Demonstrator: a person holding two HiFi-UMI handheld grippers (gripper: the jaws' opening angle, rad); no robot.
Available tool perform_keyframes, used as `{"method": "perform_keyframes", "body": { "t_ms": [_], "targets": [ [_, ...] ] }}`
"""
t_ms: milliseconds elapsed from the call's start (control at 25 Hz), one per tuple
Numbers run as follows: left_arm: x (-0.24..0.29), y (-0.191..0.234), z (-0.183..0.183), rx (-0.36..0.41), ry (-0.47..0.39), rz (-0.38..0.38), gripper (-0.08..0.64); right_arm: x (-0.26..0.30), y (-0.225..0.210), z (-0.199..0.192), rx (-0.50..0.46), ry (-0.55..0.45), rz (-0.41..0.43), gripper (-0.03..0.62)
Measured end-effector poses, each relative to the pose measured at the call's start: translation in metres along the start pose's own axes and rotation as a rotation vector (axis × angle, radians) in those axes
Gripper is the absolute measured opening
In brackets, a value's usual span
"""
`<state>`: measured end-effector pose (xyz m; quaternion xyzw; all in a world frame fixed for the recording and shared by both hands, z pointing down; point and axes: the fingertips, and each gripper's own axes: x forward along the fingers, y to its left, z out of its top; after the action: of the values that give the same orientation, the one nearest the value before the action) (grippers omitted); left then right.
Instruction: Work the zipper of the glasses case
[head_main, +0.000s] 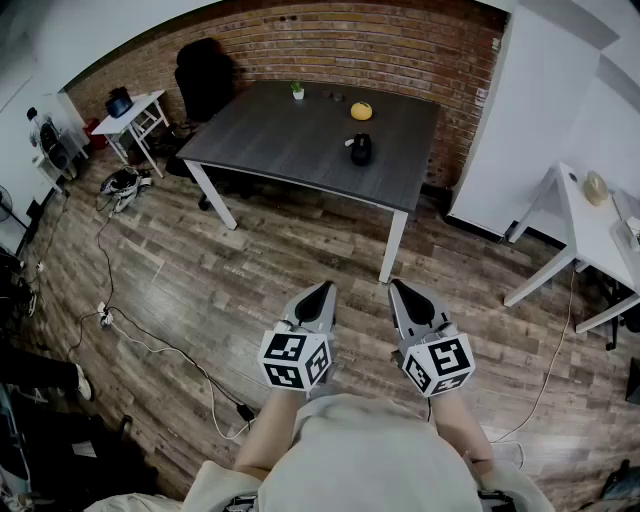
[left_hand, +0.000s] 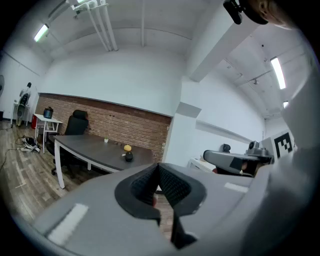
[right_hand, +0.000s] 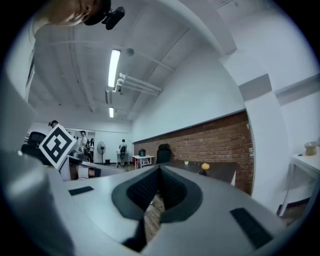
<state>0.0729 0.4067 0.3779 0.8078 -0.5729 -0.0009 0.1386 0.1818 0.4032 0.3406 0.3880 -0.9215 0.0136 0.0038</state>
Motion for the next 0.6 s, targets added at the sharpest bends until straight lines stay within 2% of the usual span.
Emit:
{"method": "perform_keyframes", "body": {
  "t_ms": [440, 600],
  "targets": [
    [-0.01, -0.017, -0.007, 0.013, 0.013, -0.019, 0.009, -0.015, 0.005, -0.007, 0.021, 0.007, 0.02, 0.002],
    [-0.015, -0.018, -0.008, 0.009, 0.014, -0.013, 0.009, -0.017, 0.004, -0.011, 0.056, 0.022, 0.029, 0.002]
  ]
}}
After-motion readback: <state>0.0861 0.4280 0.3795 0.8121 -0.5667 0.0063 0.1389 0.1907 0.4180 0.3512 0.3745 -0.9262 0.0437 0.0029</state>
